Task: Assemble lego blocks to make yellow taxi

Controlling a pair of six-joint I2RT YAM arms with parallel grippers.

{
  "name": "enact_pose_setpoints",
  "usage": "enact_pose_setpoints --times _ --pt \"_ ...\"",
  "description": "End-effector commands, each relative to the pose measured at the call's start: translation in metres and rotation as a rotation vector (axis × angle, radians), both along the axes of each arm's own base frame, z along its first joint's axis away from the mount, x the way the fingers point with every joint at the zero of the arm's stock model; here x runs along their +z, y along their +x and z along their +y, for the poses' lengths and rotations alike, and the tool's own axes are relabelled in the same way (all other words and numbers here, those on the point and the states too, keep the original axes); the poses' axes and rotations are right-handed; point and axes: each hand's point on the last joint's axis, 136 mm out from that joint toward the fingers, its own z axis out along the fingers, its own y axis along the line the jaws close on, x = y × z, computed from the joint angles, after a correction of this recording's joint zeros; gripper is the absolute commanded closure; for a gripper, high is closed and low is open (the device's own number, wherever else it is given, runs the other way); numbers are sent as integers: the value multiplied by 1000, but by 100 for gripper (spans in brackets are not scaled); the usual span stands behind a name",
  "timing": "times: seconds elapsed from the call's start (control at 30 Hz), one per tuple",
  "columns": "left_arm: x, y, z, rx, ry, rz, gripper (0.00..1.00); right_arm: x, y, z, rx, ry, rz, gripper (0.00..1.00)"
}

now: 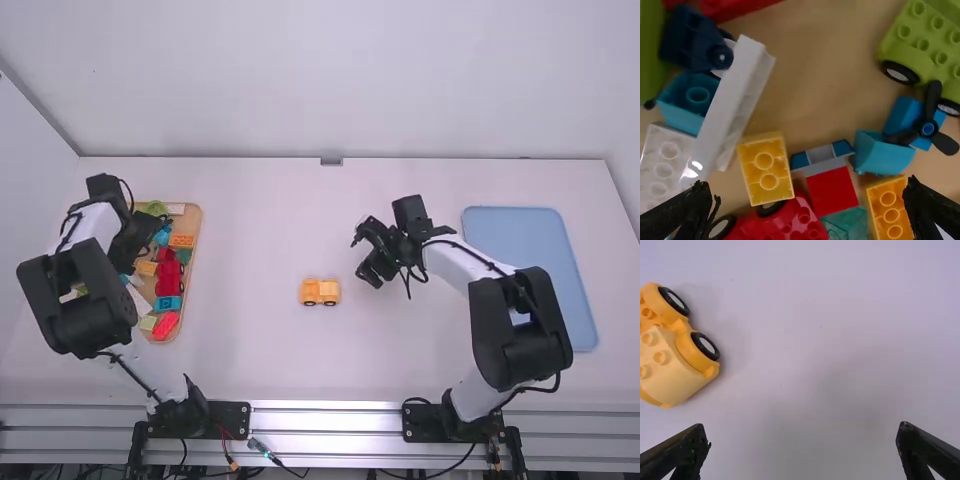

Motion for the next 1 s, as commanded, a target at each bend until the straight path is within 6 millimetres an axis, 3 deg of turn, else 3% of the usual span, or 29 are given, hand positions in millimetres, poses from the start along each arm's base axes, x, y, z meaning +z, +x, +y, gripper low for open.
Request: enact_pose_setpoints --times 0.0,0.17,0.5,0.63,0.7,0.97 --pt "-12 -4 -13 -41 -36 26 1 15 6 9 12 15 -40 1" --pt "-25 -12 -13 3 -59 58 1 15 4 10 18 12 -39 1" --pt "-47 -34 -10 99 -25 102 14 15 6 7 9 11 -38 1" --pt "-51 -34 -7 106 -19 89 17 15 5 8 11 10 -38 1" --pt "-51 -31 -6 102 -5 79 23 14 5 7 8 11 -34 1" --pt "-55 -37 -4 110 15 93 26 14 4 7 9 8 -30 1"
